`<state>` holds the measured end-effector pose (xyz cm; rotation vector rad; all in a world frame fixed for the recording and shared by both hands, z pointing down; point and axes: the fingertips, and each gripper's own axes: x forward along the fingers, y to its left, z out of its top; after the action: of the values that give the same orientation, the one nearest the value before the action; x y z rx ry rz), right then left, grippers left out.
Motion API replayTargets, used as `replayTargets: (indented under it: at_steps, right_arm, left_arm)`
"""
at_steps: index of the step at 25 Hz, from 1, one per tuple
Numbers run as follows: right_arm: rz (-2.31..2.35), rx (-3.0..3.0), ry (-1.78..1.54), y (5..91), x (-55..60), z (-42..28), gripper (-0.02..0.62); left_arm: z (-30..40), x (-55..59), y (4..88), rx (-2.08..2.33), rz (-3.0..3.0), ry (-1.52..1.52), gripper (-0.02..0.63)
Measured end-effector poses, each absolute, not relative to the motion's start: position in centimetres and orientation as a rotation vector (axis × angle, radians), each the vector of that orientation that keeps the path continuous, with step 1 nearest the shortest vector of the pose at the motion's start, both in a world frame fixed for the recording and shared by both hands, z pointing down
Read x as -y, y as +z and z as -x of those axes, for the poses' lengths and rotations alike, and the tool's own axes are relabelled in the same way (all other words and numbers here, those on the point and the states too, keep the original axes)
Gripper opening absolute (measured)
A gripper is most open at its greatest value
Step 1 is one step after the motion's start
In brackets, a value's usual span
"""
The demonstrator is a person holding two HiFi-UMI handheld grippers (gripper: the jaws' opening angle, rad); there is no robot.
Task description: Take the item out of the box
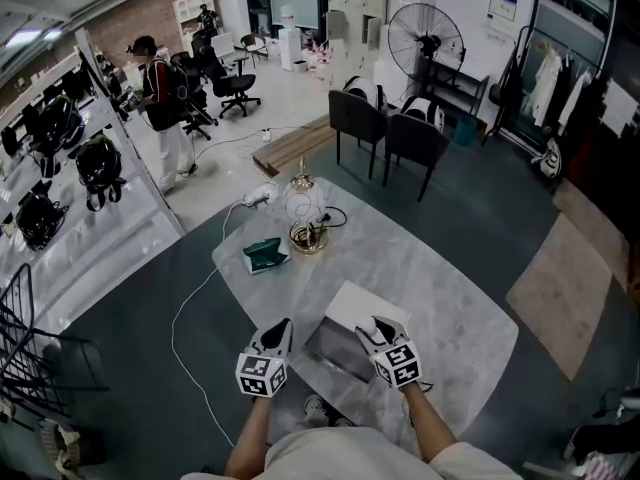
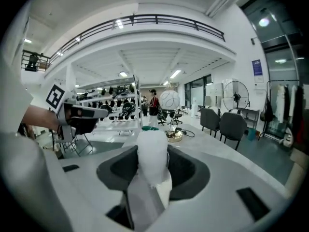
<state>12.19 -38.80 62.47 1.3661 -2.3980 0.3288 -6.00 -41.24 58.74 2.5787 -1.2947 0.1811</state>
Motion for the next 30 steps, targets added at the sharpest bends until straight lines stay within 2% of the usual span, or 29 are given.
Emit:
replayTargets:
  at_steps: [14,30]
  right_arm:
    - [-1.543,2.432,0.227,57.5,40.9,-14.1,0.176]
    - [-1.588,2.422,0.199,56.6,40.9,-14.9,0.175]
  left_arm:
    - [4.6,43.9,56.6,1.277,-2.638,0.142,0.015]
    - [3.6,44.9,55.4,1.265,-2.674,0.124,0.015]
